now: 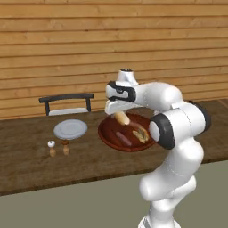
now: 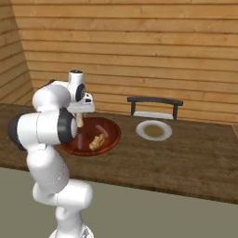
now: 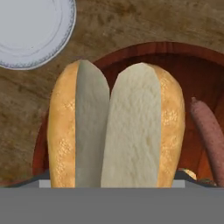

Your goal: Place one bun and one sausage from the bowl on each plate.

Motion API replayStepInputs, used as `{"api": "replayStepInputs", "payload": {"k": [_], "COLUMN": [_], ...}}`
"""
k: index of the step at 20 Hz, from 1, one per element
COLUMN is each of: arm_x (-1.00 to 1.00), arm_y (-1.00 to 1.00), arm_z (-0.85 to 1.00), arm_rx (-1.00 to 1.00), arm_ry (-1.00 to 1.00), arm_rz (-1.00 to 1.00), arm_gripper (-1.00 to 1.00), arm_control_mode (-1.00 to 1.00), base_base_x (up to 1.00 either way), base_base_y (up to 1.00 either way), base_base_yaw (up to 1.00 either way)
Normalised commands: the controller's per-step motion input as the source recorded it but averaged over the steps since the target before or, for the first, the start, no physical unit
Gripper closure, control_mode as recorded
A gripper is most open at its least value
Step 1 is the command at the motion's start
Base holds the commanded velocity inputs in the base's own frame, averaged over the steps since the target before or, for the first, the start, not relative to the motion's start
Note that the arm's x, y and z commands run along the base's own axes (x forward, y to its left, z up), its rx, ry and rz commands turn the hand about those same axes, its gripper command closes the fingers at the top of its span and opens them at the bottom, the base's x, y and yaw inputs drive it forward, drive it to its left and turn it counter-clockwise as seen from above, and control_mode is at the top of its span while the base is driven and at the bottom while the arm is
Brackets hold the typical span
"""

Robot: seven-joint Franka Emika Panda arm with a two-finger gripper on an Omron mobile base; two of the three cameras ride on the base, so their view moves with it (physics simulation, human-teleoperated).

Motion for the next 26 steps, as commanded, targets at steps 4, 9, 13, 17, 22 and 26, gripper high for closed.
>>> {"api": "replayStepInputs", "payload": {"k": [4,9,13,17,22,26], "arm_x": [-0.55,-0.05,0.27,0.23,0.09,0.48], "arm_y": [0.98,1.00,1.00,0.87,0.17,0.53], "arm_z": [0.05,0.01,0.21,0.23,-0.45,-0.31], "arm_rx": [0.00,-0.10,-0.18,-0.20,-0.02,0.00], "arm_ry": [-0.25,-0.06,0.06,0.26,0.10,0.02], "arm_rz": [0.00,0.06,0.14,0.14,0.13,0.18], "arm_gripper": [1.00,1.00,1.00,1.00,1.00,1.00], "arm_control_mode": [-1.00,-1.00,-1.00,-1.00,-1.00,-1.00], "base_base_x": [0.00,0.00,0.00,0.00,0.00,0.00], "base_base_y": [0.00,0.00,0.00,0.00,0.00,0.00], "base_base_yaw": [0.00,0.00,0.00,0.00,0.00,0.00]}}
